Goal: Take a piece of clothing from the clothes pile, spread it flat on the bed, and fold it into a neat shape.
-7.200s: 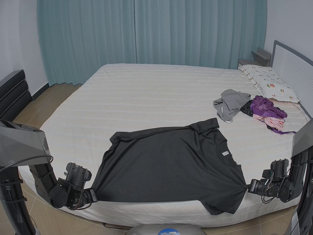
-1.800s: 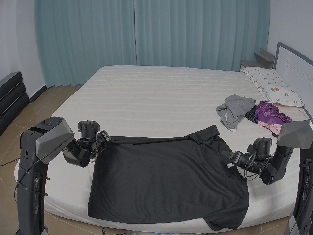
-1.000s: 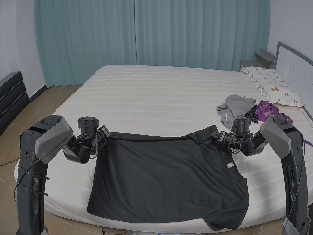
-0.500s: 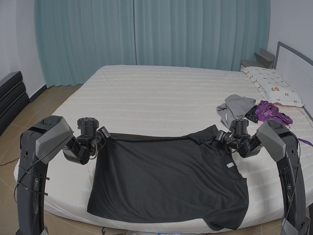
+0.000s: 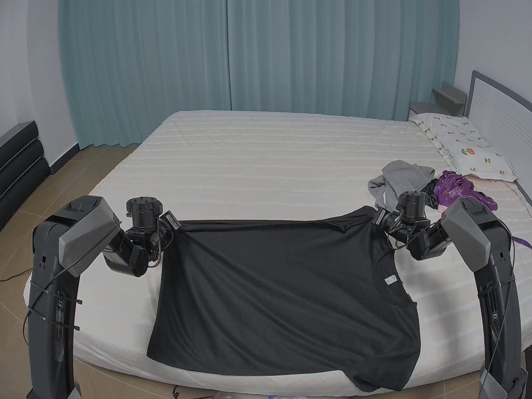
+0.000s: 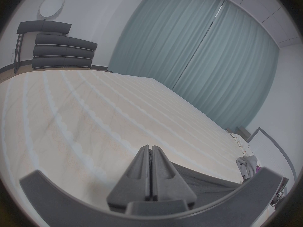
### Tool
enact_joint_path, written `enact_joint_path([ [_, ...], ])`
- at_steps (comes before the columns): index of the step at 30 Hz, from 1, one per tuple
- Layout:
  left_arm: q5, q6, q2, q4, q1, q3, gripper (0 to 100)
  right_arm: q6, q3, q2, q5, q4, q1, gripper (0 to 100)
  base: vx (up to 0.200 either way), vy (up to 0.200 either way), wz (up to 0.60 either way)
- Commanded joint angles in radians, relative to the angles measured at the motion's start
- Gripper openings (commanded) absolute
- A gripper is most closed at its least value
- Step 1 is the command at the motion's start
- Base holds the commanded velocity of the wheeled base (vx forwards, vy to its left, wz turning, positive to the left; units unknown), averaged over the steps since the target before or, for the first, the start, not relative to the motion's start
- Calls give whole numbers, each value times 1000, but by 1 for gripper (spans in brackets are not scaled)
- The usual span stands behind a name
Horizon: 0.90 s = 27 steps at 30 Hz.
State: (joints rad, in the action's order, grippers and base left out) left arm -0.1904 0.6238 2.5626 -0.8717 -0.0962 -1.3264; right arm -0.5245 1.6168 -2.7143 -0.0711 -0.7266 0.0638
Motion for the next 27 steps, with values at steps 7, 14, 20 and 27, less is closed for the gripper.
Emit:
enact_joint_path([
  [7,0,2,48,0,7,-28,0,0,25,-18,14,3,7,0,0,0,0],
  [14,0,2,65,0,12,-30,0,-32,-2,-27,-21,7,11,100,0,0,0],
  [20,0,2,65,2,12,-28,0,-58,-26,-22,-65,9,11,100,0,0,0],
  [27,0,2,67,2,12,-24,0,-58,-21,-32,-115,33,19,100,0,0,0],
])
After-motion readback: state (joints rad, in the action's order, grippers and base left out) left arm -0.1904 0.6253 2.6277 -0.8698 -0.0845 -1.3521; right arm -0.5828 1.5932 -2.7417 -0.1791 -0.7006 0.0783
